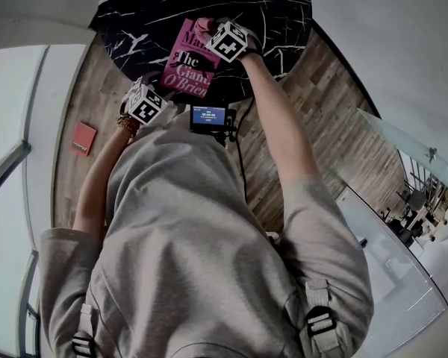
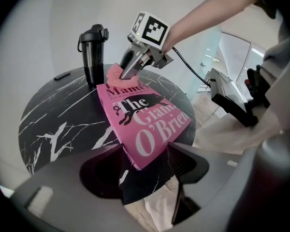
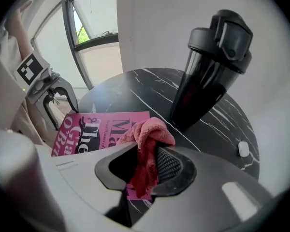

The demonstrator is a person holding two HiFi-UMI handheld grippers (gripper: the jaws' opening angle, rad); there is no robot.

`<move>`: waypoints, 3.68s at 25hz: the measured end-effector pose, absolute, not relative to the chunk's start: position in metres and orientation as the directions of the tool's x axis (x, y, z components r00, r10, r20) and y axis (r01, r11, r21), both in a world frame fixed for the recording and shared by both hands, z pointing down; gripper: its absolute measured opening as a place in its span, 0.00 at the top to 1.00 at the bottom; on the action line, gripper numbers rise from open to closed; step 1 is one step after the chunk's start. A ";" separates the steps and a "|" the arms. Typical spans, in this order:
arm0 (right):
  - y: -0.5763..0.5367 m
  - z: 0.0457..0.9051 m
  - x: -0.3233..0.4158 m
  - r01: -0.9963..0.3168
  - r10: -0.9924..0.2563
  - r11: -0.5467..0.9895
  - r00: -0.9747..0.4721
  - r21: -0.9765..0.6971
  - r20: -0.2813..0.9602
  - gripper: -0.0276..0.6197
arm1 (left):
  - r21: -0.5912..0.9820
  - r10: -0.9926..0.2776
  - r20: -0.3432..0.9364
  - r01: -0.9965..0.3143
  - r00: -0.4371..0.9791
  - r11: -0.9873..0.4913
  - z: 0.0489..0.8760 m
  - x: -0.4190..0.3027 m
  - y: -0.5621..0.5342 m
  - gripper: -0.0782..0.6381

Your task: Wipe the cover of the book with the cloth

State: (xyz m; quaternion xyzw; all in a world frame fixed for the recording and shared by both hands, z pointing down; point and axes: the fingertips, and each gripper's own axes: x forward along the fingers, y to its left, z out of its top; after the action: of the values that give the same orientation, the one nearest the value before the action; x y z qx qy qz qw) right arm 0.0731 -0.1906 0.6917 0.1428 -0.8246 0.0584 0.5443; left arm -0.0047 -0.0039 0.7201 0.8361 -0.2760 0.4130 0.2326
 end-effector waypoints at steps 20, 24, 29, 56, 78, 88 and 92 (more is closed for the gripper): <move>-0.159 0.693 0.066 -0.244 -0.056 0.969 -0.319 -0.024 0.946 0.81 | 0.165 -0.251 0.817 -0.628 0.519 -0.761 0.720 -0.003 -0.005 0.47; -0.154 0.694 0.065 -0.235 -0.036 0.971 -0.314 -0.041 0.949 0.81 | 0.166 -0.249 0.817 -0.626 0.520 -0.761 0.720 -0.003 -0.005 0.47; -0.146 0.693 0.064 -0.231 -0.019 0.971 -0.310 -0.056 0.951 0.81 | 0.165 -0.243 0.820 -0.621 0.518 -0.766 0.720 -0.003 -0.004 0.47; -0.086 0.695 0.053 -0.168 0.122 0.970 -0.293 -0.176 0.948 0.81 | 0.169 -0.235 0.817 -0.608 0.527 -0.775 0.721 -0.001 -0.005 0.46; -0.043 0.698 0.044 -0.052 0.252 0.962 -0.204 -0.267 0.946 0.81 | 0.171 -0.230 0.816 -0.603 0.529 -0.779 0.721 -0.001 -0.006 0.46; -0.014 0.701 0.036 0.071 0.378 0.926 -0.124 -0.372 0.918 0.81 | 0.174 -0.226 0.817 -0.600 0.531 -0.781 0.721 0.000 -0.007 0.45; -0.007 0.701 0.035 0.117 0.382 0.922 -0.104 -0.370 0.918 0.81 | 0.175 -0.227 0.815 -0.601 0.533 -0.780 0.721 0.000 -0.006 0.45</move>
State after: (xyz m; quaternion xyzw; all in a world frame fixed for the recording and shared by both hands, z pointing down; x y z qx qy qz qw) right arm 0.0346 -0.0067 0.7014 -0.1694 -0.7358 0.1023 0.6476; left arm -0.0003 -0.0064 0.7208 0.8463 -0.2445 0.4169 0.2240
